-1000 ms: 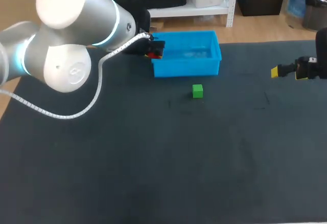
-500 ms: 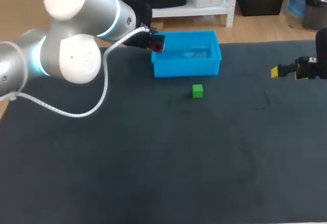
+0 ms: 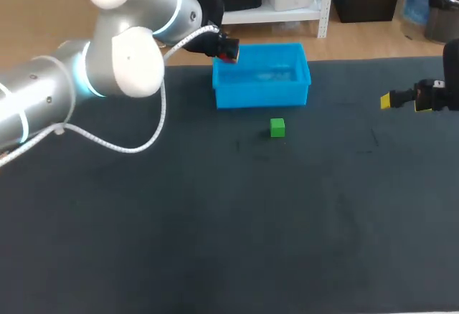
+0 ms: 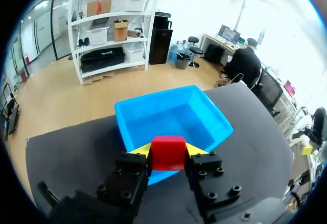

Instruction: Use the left arm to pick the red cube and place it into the blue plastic box first, then use the right arm to grasp the green cube and put it into the same blue plastic box after the first action is fully finished.

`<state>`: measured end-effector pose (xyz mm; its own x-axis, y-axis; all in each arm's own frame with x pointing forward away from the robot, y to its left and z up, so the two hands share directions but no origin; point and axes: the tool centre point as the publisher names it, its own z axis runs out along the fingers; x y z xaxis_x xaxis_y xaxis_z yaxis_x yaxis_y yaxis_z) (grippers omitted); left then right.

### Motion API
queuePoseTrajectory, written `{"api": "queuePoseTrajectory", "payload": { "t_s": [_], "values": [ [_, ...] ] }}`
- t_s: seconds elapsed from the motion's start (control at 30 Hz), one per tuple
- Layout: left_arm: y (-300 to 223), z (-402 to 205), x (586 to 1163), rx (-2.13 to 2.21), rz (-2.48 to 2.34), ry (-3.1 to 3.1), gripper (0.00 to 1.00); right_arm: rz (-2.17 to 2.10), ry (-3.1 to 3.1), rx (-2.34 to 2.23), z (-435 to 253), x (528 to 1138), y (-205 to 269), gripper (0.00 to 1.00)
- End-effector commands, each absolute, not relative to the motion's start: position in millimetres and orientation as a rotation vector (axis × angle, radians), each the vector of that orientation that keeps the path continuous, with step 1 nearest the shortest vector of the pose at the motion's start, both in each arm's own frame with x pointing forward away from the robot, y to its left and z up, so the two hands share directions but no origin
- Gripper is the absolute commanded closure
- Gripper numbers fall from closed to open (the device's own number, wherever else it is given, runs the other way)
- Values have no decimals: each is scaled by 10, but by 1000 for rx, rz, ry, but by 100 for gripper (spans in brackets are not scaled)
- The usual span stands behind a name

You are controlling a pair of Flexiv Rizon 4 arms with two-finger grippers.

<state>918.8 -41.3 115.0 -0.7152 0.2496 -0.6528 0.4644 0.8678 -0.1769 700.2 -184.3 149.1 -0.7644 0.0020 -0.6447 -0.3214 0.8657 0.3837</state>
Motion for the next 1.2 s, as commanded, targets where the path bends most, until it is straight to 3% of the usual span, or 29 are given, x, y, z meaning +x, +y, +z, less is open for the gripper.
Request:
{"api": "queuePoseTrajectory", "payload": {
  "t_s": [0.03, 1.2],
  "values": [
    [-528, 1050, 9389, 532, -447, 2403, 100, 638, 2372, -232, 1493, 7003, -1849, 0],
    [-645, 635, 9587, 547, -413, 2525, 100, 638, 2372, -232, 1493, 7003, -1849, 0]
  ]
}}
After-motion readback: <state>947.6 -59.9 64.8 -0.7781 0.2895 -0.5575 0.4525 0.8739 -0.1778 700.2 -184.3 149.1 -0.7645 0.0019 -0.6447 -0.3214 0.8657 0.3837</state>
